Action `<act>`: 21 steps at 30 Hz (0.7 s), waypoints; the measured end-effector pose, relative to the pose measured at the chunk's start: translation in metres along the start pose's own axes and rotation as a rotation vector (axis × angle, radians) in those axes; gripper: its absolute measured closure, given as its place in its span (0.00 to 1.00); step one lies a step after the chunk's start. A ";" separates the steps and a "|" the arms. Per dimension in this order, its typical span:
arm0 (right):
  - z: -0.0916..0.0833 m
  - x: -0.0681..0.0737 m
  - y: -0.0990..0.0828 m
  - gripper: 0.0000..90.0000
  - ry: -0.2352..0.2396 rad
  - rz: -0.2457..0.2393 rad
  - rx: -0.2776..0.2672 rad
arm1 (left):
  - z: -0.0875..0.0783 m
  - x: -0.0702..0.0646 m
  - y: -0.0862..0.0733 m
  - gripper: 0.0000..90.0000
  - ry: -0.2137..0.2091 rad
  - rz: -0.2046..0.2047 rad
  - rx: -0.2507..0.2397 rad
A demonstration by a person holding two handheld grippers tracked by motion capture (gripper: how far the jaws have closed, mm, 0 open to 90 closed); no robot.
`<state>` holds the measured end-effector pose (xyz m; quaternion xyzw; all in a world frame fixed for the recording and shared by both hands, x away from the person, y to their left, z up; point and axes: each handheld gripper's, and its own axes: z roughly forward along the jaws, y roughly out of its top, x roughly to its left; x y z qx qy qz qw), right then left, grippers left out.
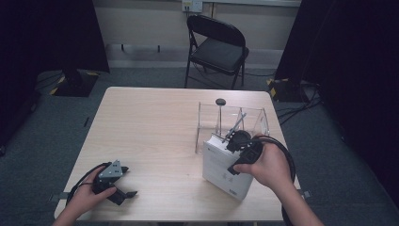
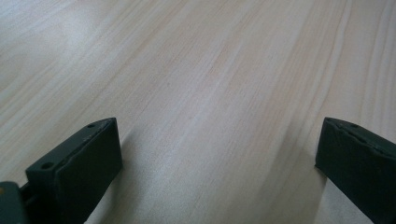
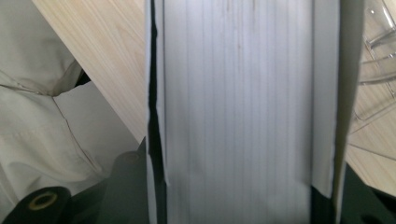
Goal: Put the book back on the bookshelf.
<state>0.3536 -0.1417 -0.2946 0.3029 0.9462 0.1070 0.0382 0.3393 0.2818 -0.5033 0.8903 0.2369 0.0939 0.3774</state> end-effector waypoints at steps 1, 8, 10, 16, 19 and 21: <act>-0.001 -0.001 -0.002 0.58 0.000 0.002 -0.003 | 0.000 0.000 0.000 0.00 0.000 0.000 0.000; -0.005 -0.006 -0.009 0.58 0.001 0.025 -0.004 | 0.000 0.000 0.000 0.00 0.000 0.000 0.000; -0.005 -0.008 -0.011 0.58 -0.005 0.028 -0.001 | 0.000 0.000 0.000 0.00 0.000 -0.001 0.000; -0.003 -0.013 -0.019 0.58 -0.012 0.040 0.003 | 0.000 0.000 0.000 0.00 0.000 -0.001 0.000; -0.004 -0.015 -0.023 0.58 -0.002 0.047 0.007 | 0.000 0.000 0.000 0.00 0.000 -0.001 0.000; -0.005 -0.016 -0.026 0.58 -0.012 0.050 0.009 | 0.000 0.000 0.000 0.00 0.000 -0.001 0.000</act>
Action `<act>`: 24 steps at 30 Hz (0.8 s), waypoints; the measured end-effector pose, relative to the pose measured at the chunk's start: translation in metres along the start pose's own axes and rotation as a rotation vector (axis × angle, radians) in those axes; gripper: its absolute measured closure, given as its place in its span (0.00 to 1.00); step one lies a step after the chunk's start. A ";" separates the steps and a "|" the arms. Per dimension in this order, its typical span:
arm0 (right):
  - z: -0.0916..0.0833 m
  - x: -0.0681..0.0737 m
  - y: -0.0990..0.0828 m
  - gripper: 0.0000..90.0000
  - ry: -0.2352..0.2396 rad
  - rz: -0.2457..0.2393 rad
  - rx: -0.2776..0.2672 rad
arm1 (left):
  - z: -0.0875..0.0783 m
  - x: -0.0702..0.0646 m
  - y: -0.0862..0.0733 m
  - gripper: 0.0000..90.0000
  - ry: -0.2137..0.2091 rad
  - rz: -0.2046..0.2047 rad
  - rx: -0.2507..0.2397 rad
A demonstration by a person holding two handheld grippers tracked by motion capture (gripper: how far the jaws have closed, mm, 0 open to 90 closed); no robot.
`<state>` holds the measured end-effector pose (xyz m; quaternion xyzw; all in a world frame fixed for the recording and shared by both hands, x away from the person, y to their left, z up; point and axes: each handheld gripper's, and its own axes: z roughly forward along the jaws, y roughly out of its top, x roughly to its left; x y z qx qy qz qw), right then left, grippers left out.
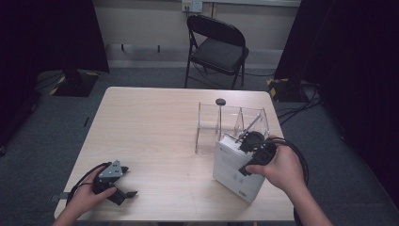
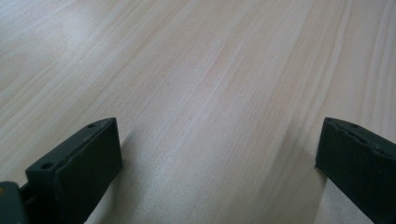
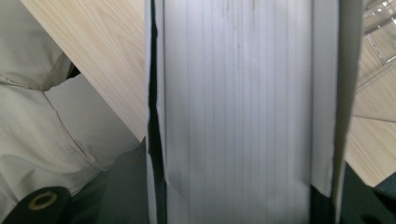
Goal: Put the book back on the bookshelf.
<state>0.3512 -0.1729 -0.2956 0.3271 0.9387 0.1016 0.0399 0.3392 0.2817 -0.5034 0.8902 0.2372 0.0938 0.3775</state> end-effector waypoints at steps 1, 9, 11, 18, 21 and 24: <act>-0.001 -0.001 -0.002 0.58 0.002 0.009 -0.001 | 0.000 0.000 0.000 0.00 0.000 0.000 0.000; -0.005 -0.006 -0.015 0.58 -0.004 0.020 -0.001 | 0.000 0.000 0.000 0.00 0.000 0.000 0.000; -0.005 -0.008 -0.018 0.58 -0.004 0.025 0.001 | 0.000 0.000 0.000 0.00 0.000 0.000 0.000; -0.006 -0.014 -0.028 0.58 -0.013 0.049 -0.002 | 0.000 0.000 0.000 0.00 0.000 -0.002 0.000; -0.007 -0.016 -0.031 0.58 -0.018 0.057 -0.004 | 0.000 0.000 0.000 0.00 0.000 0.000 0.000; -0.009 -0.019 -0.033 0.58 -0.018 0.072 -0.002 | 0.000 0.000 0.000 0.00 0.000 0.000 0.000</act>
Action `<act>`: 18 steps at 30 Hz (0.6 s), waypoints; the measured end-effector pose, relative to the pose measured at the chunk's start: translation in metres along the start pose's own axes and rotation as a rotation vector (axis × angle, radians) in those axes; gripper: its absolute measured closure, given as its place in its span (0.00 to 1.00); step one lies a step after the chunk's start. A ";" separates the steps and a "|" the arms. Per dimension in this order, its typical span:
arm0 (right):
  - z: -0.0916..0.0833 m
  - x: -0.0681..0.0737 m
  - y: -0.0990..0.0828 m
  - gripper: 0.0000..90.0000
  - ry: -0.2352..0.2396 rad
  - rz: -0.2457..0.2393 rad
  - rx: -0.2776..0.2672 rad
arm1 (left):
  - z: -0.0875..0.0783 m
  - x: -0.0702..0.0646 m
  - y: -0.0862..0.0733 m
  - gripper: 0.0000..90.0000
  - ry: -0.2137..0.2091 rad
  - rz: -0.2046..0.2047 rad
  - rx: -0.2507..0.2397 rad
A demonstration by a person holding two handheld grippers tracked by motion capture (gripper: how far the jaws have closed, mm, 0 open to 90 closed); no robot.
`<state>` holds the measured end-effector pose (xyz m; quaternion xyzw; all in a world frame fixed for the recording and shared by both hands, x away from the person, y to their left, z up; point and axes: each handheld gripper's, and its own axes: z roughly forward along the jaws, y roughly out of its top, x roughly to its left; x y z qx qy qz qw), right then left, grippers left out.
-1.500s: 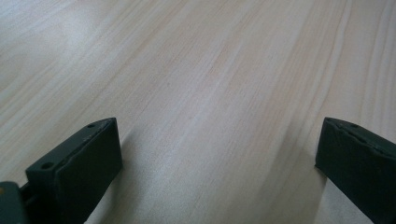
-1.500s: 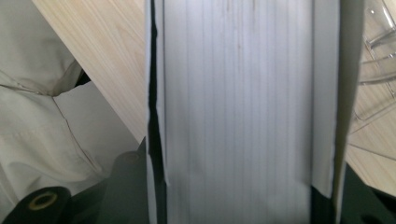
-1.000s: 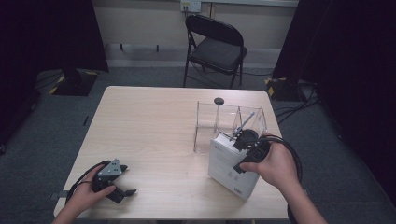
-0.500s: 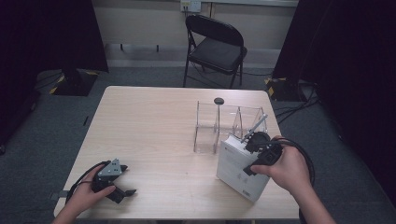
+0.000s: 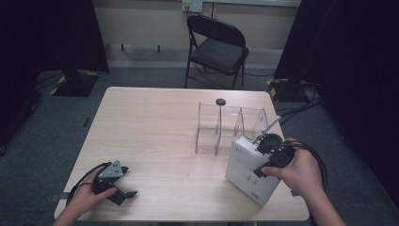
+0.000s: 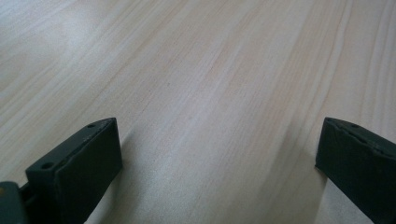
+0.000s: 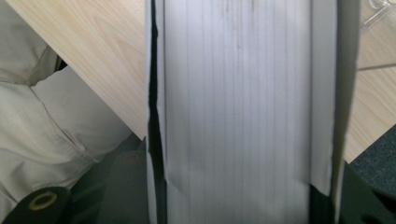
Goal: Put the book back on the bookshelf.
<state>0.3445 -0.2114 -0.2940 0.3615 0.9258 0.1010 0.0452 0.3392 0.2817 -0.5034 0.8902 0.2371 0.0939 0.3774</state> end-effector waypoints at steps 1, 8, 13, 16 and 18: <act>0.000 -0.001 -0.001 0.58 -0.008 0.002 -0.006 | 0.000 0.000 0.000 0.00 0.000 0.000 0.000; -0.001 -0.008 -0.007 0.58 0.001 0.024 0.003 | 0.000 0.000 0.000 0.00 0.001 -0.001 -0.002; -0.002 -0.014 -0.013 0.58 -0.004 0.044 -0.005 | 0.000 0.000 0.000 0.00 0.001 -0.002 -0.004; -0.003 -0.016 -0.017 0.58 -0.010 0.051 -0.003 | 0.000 0.000 0.000 0.00 0.001 -0.001 -0.004; -0.004 -0.018 -0.019 0.58 -0.004 0.055 0.003 | 0.000 0.000 0.000 0.00 0.001 -0.001 -0.004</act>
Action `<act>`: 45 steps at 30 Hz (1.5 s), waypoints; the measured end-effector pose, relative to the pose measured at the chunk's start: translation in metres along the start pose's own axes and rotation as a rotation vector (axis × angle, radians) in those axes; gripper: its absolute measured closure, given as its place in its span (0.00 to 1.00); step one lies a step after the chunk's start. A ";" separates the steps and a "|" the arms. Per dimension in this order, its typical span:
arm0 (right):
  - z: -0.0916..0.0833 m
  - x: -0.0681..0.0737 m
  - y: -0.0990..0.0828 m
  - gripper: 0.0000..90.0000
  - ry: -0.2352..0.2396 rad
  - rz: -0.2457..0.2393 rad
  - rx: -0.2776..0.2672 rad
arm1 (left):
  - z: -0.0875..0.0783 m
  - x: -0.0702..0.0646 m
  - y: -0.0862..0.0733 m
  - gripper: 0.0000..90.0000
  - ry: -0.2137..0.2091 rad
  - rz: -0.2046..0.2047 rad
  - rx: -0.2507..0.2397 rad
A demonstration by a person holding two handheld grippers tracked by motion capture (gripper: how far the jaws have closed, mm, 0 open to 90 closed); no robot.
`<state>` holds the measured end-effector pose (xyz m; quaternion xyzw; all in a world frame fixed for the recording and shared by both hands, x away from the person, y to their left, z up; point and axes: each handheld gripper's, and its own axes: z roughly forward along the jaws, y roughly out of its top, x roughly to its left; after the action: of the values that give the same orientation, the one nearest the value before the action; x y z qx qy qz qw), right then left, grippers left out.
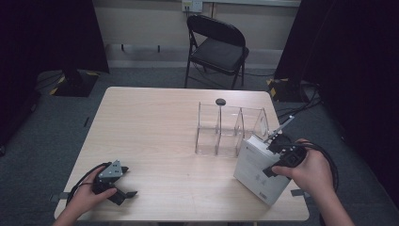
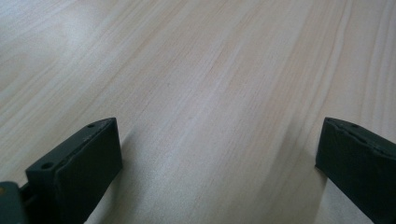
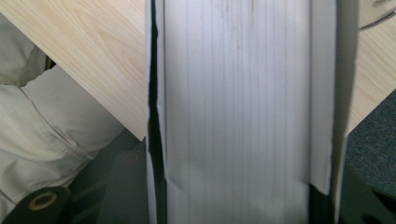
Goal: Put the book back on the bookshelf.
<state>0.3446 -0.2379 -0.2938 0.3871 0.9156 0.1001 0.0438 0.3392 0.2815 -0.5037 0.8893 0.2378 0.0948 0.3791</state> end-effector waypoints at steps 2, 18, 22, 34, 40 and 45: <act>0.000 -0.001 -0.002 0.58 -0.005 0.011 0.000 | 0.000 0.000 0.000 0.00 0.000 0.000 0.000; -0.002 -0.014 -0.017 0.58 -0.009 0.079 0.008 | 0.000 0.000 0.000 0.00 0.000 0.000 0.000; -0.003 -0.016 -0.018 0.58 -0.020 0.097 0.011 | 0.000 0.000 0.000 0.00 0.000 0.000 0.000; -0.002 -0.019 -0.011 0.58 -0.032 0.176 -0.007 | 0.000 0.000 0.000 0.00 -0.002 0.001 0.004; 0.001 -0.022 -0.002 0.58 -0.038 0.209 0.005 | 0.000 0.000 0.000 0.00 -0.002 0.001 0.004; 0.000 -0.024 0.002 0.58 -0.046 0.243 -0.003 | 0.000 0.000 0.000 0.00 -0.002 0.001 0.005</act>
<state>0.3630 -0.2540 -0.2935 0.4975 0.8604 0.0969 0.0531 0.3393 0.2817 -0.5033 0.8904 0.2370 0.0938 0.3772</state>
